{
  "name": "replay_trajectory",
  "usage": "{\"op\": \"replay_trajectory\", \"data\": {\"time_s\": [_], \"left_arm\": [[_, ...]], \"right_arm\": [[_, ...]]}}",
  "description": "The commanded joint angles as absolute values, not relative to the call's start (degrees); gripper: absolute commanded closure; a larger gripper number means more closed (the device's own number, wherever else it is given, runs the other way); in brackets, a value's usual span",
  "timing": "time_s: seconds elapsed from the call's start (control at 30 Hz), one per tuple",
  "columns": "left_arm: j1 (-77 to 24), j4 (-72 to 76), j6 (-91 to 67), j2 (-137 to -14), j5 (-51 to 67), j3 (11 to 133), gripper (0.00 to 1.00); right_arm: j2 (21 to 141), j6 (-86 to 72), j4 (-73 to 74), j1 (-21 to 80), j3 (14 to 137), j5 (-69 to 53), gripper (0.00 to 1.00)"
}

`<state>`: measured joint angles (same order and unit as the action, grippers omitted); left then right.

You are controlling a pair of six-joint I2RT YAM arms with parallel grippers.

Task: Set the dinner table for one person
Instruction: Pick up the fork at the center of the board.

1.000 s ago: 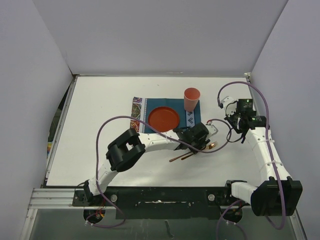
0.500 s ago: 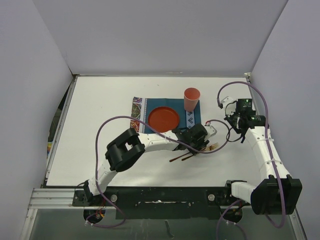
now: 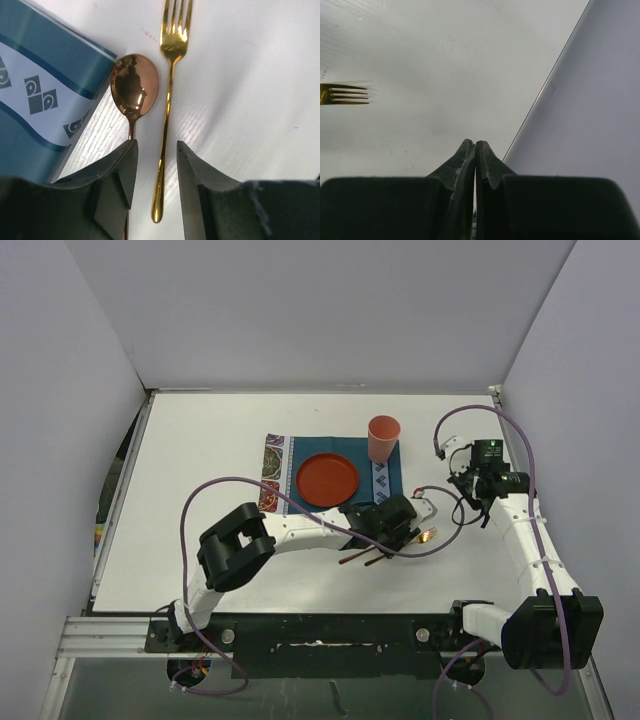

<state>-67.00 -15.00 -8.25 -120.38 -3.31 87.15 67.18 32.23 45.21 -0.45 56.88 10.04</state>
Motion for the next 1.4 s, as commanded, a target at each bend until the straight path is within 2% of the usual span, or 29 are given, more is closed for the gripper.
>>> {"op": "replay_trajectory", "data": {"time_s": [0.0, 0.5, 0.83, 1.37], "left_arm": [[-67.58, -12.57, -7.65, -112.38, -4.63, 87.28, 0.64], [-67.85, -12.22, -8.64, -118.58, -2.38, 89.64, 0.64], [-68.16, -12.65, -13.90, -121.71, 3.05, 90.39, 0.65], [-67.50, -12.35, -10.46, -125.35, 1.91, 91.46, 0.65]], "right_arm": [[66.77, 30.89, 43.24, -0.90, 56.78, 10.13, 1.00], [65.66, 30.67, 43.66, -0.88, 55.82, 10.87, 1.00], [65.52, 30.09, 43.66, -0.90, 55.75, 10.68, 1.00], [65.01, 31.05, 44.45, -0.88, 55.90, 11.69, 1.00]]}}
